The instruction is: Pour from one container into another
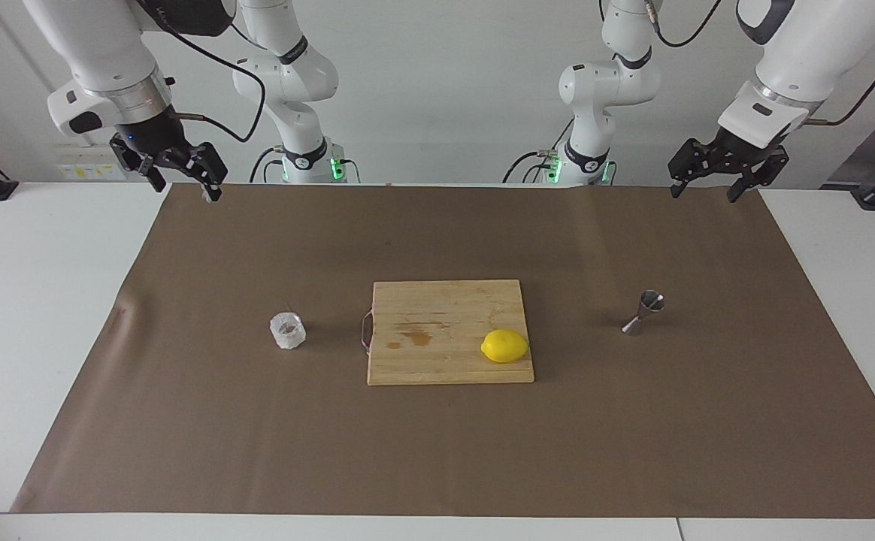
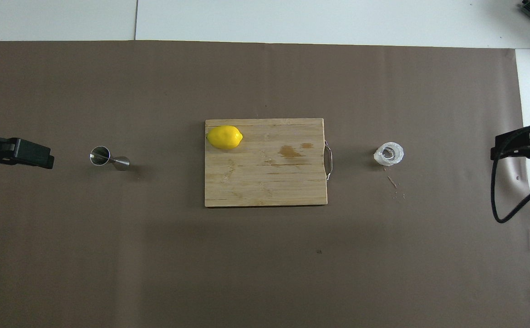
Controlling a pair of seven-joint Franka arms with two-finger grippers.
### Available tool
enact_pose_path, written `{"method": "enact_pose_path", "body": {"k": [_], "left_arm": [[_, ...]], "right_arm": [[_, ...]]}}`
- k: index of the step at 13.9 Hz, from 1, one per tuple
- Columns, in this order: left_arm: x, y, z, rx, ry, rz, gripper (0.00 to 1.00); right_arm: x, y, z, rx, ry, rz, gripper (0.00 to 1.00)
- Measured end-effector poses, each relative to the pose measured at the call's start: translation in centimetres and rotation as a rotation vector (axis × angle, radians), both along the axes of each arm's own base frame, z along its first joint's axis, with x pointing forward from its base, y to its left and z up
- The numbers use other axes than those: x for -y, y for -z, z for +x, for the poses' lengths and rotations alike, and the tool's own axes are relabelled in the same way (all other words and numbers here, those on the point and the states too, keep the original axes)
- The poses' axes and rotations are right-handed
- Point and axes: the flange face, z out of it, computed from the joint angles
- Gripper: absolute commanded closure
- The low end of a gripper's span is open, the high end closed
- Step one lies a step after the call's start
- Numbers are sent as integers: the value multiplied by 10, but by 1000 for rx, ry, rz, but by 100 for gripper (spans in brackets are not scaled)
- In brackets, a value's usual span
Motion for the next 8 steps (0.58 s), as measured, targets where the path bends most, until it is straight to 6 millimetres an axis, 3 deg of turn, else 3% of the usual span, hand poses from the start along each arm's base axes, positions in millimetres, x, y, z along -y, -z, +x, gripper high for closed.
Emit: {"method": "enact_pose_path", "body": {"k": [5,8], "left_arm": [[-4,8,-3,-18,-9,2,0],[-21,20,-1,-43,-42,-2,0]], "right_arm": [[0,0,0,0,0,0,0],[0,0,0,0,0,0,0]]}}
